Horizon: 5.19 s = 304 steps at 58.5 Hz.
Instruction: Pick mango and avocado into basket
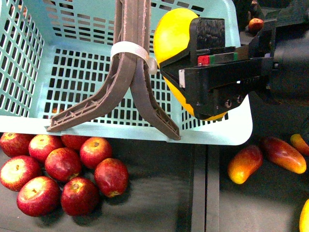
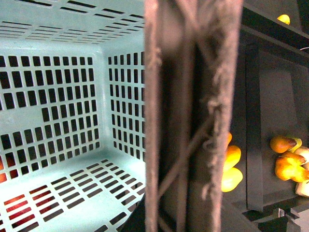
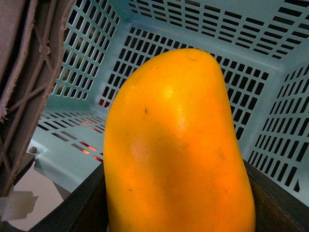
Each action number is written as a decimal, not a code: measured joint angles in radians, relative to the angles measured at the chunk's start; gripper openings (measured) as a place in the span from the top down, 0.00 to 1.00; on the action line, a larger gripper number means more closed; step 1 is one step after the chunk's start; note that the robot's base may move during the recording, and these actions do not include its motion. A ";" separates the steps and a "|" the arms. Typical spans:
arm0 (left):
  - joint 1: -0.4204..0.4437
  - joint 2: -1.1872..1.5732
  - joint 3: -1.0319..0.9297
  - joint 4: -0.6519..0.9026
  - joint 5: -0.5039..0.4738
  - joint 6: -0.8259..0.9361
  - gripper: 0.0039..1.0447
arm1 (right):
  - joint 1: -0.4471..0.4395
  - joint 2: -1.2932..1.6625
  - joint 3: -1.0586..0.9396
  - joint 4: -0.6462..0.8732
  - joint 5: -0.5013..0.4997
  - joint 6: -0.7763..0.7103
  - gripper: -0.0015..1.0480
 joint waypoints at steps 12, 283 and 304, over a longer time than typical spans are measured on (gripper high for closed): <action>0.000 0.000 0.000 0.000 0.000 0.000 0.95 | 0.011 0.035 0.002 0.033 0.040 0.003 0.24; 0.014 -0.002 0.001 0.000 -0.021 0.019 0.95 | -0.502 -1.226 -0.546 -0.252 0.254 -0.134 0.07; -0.006 -0.002 0.001 0.000 0.009 0.000 0.95 | -0.488 -1.221 -0.536 -0.290 0.314 -0.096 0.07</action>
